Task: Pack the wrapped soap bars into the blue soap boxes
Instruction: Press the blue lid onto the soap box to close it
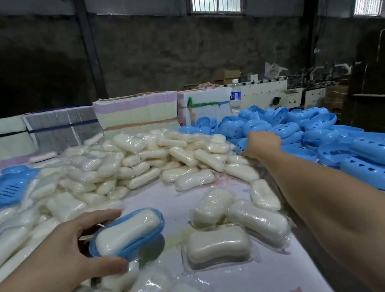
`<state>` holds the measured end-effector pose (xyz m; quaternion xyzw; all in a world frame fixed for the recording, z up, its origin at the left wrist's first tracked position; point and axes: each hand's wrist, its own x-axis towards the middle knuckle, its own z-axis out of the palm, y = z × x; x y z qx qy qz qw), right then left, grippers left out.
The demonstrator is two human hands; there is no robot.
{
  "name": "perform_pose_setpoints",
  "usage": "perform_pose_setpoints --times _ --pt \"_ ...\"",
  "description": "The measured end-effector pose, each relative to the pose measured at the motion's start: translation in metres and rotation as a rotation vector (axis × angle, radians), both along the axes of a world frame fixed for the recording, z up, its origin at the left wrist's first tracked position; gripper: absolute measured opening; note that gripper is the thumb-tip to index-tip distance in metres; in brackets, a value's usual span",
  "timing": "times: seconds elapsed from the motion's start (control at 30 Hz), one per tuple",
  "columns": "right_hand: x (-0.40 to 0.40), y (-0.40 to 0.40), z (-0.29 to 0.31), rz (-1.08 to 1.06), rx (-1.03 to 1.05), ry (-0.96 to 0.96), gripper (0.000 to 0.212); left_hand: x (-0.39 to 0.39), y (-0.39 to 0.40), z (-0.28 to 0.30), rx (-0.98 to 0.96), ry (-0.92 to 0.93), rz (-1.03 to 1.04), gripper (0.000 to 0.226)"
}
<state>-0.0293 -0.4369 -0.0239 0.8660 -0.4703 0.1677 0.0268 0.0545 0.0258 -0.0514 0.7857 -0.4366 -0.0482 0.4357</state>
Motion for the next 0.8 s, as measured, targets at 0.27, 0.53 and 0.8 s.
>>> perform_pose_setpoints --times 0.27,0.53,0.8 --pt "-0.012 -0.006 0.015 0.07 0.176 -0.274 0.069 -0.002 0.0 0.001 0.032 0.054 -0.01 0.097" --pt "-0.016 0.123 0.048 0.687 0.601 -0.556 0.059 -0.009 -0.001 0.004 0.034 0.102 0.028 0.085" --pt "-0.035 0.239 0.032 1.117 0.722 -0.281 0.046 -0.016 0.001 0.009 -0.005 0.142 0.021 0.088"
